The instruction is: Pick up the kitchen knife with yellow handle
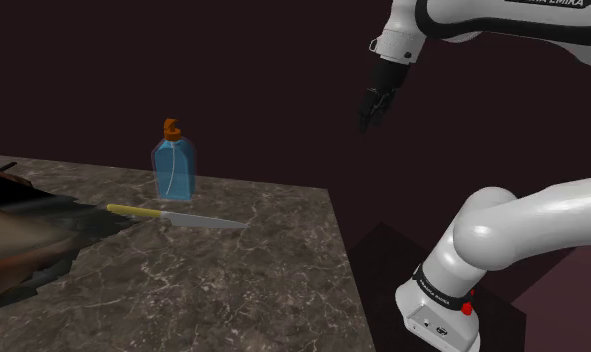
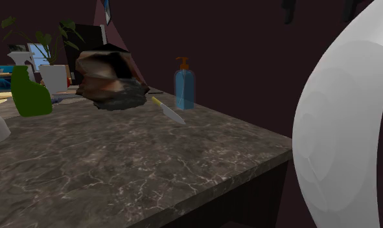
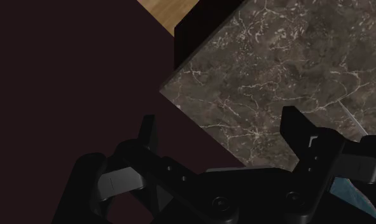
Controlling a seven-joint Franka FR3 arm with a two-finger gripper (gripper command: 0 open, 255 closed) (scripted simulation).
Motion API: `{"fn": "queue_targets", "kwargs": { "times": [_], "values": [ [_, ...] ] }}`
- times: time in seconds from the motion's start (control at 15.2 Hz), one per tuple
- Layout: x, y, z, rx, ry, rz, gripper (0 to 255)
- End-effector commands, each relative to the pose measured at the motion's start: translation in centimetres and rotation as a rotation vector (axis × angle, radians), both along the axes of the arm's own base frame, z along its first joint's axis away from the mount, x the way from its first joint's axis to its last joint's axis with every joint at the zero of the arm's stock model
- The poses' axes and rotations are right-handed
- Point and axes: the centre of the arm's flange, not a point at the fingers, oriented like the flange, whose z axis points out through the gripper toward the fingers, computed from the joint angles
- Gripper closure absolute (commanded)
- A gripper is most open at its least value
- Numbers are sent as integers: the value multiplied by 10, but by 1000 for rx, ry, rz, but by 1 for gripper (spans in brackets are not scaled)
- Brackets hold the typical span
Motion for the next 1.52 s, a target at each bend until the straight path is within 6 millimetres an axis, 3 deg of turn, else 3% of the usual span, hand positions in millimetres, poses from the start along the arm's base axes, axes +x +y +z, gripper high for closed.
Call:
{"fn": "queue_targets", "kwargs": {
  "times": [0.0,0.73,1.45],
  "values": [
    [0,0,0,0,0,0,0],
    [88,98,-60,-4,-3,208,0],
    [153,213,-121,-7,-5,416,0]
  ]
}}
